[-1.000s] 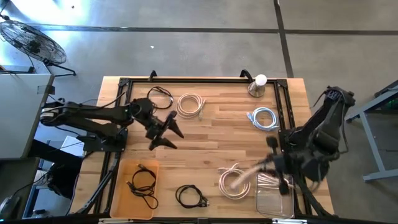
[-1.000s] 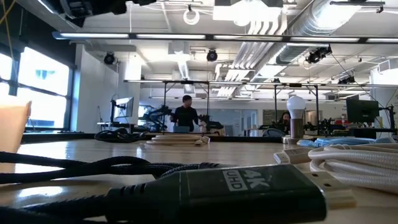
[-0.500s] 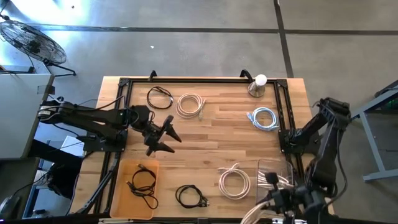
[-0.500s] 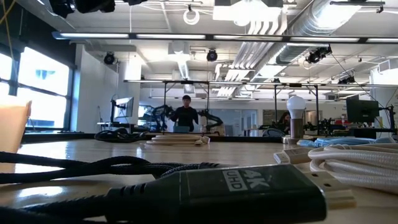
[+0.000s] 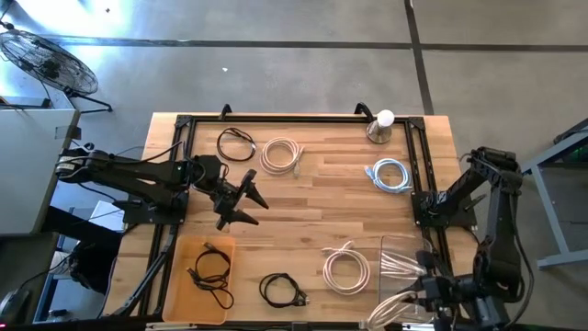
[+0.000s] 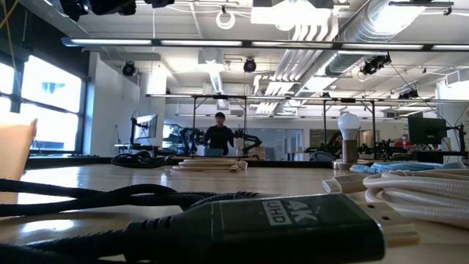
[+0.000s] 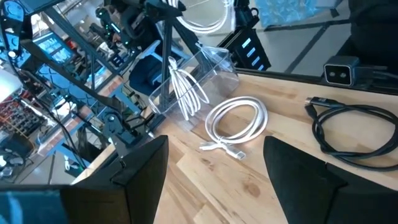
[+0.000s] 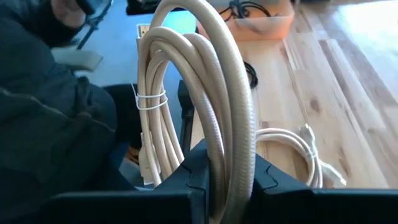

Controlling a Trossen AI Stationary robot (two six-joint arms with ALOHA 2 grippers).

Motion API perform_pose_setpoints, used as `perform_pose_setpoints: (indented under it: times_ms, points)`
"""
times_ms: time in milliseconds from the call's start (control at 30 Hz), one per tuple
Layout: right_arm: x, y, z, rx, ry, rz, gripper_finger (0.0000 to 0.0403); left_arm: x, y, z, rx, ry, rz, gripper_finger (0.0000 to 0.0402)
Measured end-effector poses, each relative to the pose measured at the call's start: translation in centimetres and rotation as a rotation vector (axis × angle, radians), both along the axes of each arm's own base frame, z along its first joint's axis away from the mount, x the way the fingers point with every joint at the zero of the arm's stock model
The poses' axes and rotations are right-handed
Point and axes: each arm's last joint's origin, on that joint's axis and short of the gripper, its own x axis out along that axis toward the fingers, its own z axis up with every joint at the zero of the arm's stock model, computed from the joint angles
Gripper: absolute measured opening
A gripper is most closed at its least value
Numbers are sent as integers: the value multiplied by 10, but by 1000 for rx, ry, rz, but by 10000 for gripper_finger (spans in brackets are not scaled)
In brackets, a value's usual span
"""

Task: Sort HDMI cables
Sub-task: Put the white HDMI cable into the transparent bin

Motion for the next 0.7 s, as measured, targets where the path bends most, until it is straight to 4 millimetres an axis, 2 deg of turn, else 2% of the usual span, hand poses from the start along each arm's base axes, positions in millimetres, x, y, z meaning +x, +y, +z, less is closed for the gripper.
perform_pose_setpoints:
  times_ms: [167, 367, 567, 700]
  points:
    - [-3, -10, -8, 31, 132, -83, 32, 0, 0, 0, -4, 1, -8, 257]
    - [3, -20, -18, 50, 331, -184, 32, 0, 0, 0, -3, 3, -8, 257]
    - [7, -30, -18, 52, 498, -248, 32, 0, 0, 0, -3, 3, -8, 257]
    - [7, -35, -9, 57, 576, -289, 32, 0, 0, 0, -3, 3, -8, 257]
